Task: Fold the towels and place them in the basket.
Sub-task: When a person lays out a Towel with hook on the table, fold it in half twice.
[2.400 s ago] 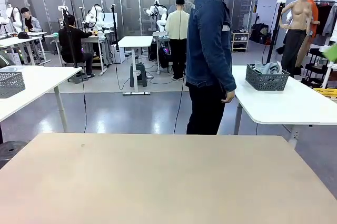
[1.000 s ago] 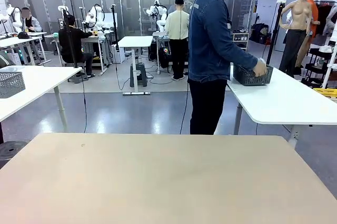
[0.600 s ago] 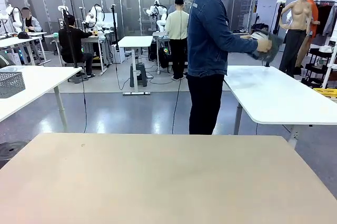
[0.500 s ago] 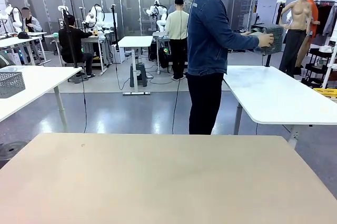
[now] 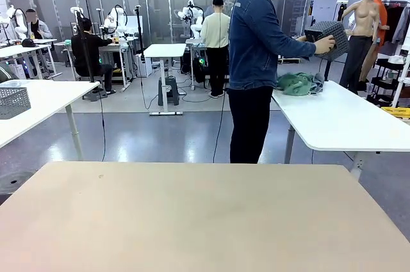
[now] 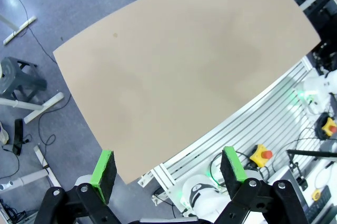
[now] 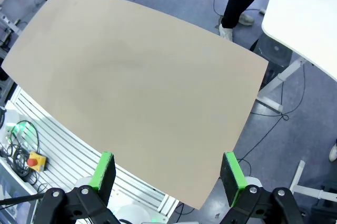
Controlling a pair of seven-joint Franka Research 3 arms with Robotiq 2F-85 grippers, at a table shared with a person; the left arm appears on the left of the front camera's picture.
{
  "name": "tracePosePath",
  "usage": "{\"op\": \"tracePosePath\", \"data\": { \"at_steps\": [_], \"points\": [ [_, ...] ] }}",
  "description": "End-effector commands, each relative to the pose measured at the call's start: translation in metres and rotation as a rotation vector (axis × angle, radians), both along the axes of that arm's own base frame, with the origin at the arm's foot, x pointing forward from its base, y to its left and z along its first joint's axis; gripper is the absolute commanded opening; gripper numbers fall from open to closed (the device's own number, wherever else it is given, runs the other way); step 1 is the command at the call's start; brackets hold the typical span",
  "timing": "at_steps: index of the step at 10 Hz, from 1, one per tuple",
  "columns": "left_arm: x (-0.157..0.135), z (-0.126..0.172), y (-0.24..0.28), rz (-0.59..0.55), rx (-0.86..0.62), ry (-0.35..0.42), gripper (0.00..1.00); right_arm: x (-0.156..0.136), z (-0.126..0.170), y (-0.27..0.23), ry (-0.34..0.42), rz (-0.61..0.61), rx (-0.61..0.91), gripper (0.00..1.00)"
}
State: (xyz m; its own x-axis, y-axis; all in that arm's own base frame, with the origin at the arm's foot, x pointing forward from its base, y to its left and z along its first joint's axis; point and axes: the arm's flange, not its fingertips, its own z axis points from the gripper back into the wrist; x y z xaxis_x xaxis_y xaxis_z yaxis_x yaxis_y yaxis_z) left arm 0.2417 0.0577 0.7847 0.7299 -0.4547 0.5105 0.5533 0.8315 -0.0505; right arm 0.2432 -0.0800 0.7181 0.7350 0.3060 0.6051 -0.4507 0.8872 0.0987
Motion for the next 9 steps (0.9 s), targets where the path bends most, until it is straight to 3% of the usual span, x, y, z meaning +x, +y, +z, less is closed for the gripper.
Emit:
{"op": "tracePosePath", "data": {
  "at_steps": [1, 9],
  "points": [
    [0.0002, 0.0, 0.0007, -0.003, -0.003, 0.0, 1.0, 0.001, 0.0001, 0.0015, -0.002, 0.017, 0.003, 1.0],
    [0.0002, 0.0, 0.0007, -0.003, -0.003, 0.0, 1.0, 0.001, 0.0001, 0.0015, -0.002, 0.017, 0.003, 1.0]
  ]
}}
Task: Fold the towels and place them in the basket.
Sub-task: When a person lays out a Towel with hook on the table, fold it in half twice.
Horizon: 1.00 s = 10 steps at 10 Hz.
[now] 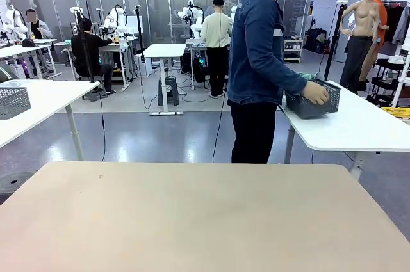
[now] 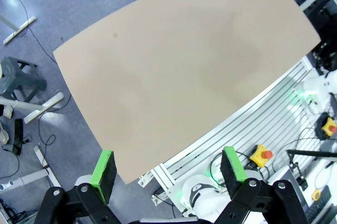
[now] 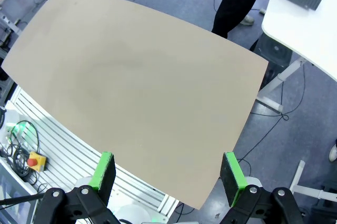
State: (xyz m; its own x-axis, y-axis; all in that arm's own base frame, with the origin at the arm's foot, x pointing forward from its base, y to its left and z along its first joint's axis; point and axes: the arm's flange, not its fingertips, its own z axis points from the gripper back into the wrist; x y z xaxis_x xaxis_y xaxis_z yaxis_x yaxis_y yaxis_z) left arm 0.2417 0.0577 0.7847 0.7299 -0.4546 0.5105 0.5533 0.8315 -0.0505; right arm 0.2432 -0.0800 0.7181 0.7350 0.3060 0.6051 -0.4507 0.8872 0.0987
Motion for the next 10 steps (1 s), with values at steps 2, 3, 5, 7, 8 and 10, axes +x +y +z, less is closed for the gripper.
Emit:
{"op": "tracePosePath", "data": {
  "at_steps": [2, 3, 5, 7, 8, 10],
  "points": [
    [0.0002, 0.0, 0.0007, -0.003, -0.003, 0.0, 1.0, 0.001, 0.0001, 0.0015, -0.002, 0.017, 0.003, 1.0],
    [0.0002, 0.0, 0.0007, -0.003, -0.003, 0.0, 1.0, 0.001, 0.0001, 0.0015, -0.002, 0.017, 0.003, 1.0],
    [0.0002, 0.0, 0.0007, -0.003, -0.003, 0.0, 1.0, 0.001, 0.0001, 0.0015, -0.002, 0.017, 0.003, 1.0],
    [0.0002, 0.0, 0.0007, -0.003, -0.003, 0.0, 1.0, 0.001, 0.0001, 0.0015, -0.002, 0.017, 0.003, 1.0],
    [0.0002, 0.0, 0.0007, -0.003, -0.003, 0.0, 1.0, 0.001, 0.0001, 0.0015, -0.002, 0.017, 0.003, 1.0],
    [0.0002, 0.0, 0.0007, -0.003, -0.003, 0.0, 1.0, 0.001, 0.0001, 0.0015, -0.002, 0.017, 0.003, 1.0]
  ]
}}
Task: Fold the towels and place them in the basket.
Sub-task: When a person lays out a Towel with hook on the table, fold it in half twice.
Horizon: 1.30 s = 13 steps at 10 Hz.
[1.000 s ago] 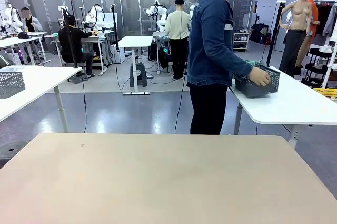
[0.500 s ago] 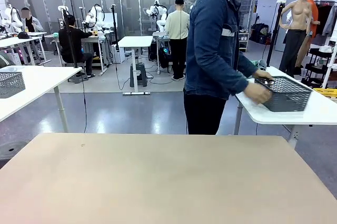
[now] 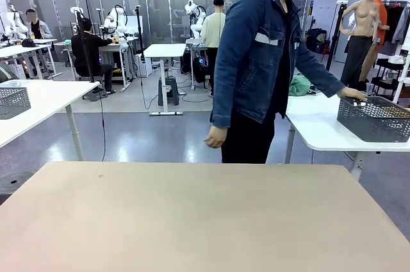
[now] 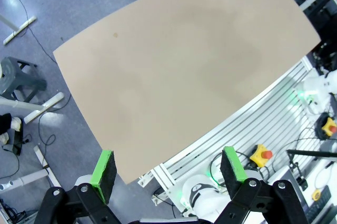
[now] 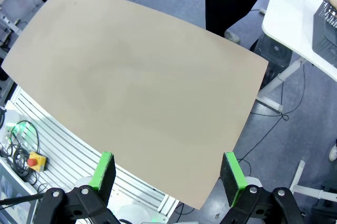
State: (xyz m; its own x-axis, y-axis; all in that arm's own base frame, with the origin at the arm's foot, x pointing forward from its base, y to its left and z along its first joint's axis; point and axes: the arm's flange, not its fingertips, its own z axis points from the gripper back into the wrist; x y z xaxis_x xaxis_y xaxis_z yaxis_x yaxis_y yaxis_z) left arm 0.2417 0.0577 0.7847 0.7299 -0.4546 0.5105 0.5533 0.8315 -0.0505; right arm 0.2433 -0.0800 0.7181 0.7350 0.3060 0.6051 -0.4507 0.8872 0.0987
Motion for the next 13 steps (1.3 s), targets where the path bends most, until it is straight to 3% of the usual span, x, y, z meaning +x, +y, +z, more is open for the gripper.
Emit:
{"op": "tracePosePath", "data": {
  "at_steps": [1, 13],
  "points": [
    [0.0002, 0.0, 0.0007, -0.003, -0.003, 0.0, 1.0, 0.001, 0.0001, 0.0015, -0.002, 0.017, 0.003, 1.0],
    [0.0002, 0.0, 0.0007, -0.003, -0.003, 0.0, 1.0, 0.001, 0.0001, 0.0015, -0.002, 0.017, 0.003, 1.0]
  ]
}}
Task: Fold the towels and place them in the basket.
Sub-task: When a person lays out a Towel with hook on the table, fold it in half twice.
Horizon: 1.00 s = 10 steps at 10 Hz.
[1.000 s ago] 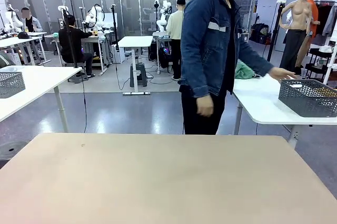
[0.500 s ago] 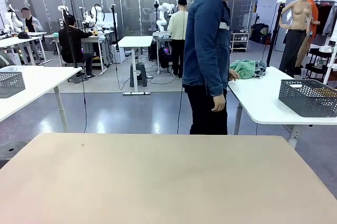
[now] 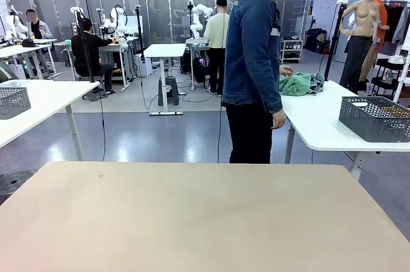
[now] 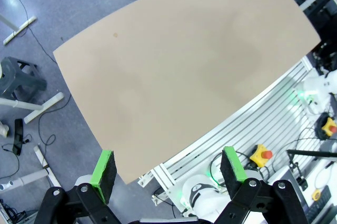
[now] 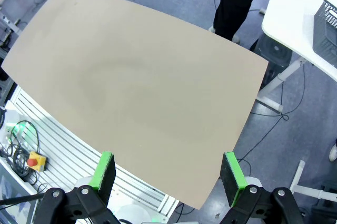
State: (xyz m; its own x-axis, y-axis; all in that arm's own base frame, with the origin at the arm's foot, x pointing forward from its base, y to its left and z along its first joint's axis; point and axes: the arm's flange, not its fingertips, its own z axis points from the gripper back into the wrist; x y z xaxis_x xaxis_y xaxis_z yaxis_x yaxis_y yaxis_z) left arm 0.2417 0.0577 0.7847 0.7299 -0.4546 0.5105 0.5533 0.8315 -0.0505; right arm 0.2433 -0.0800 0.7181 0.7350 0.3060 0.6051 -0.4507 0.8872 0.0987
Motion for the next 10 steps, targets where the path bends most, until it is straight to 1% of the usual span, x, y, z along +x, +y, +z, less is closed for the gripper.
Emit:
{"op": "tracePosePath", "data": {
  "at_steps": [1, 10],
  "points": [
    [0.0002, 0.0, 0.0007, -0.003, -0.003, 0.0, 1.0, 0.001, 0.0001, 0.0015, -0.002, 0.017, 0.003, 1.0],
    [0.0002, 0.0, 0.0007, -0.003, -0.003, 0.0, 1.0, 0.001, 0.0001, 0.0015, -0.002, 0.017, 0.003, 1.0]
  ]
}}
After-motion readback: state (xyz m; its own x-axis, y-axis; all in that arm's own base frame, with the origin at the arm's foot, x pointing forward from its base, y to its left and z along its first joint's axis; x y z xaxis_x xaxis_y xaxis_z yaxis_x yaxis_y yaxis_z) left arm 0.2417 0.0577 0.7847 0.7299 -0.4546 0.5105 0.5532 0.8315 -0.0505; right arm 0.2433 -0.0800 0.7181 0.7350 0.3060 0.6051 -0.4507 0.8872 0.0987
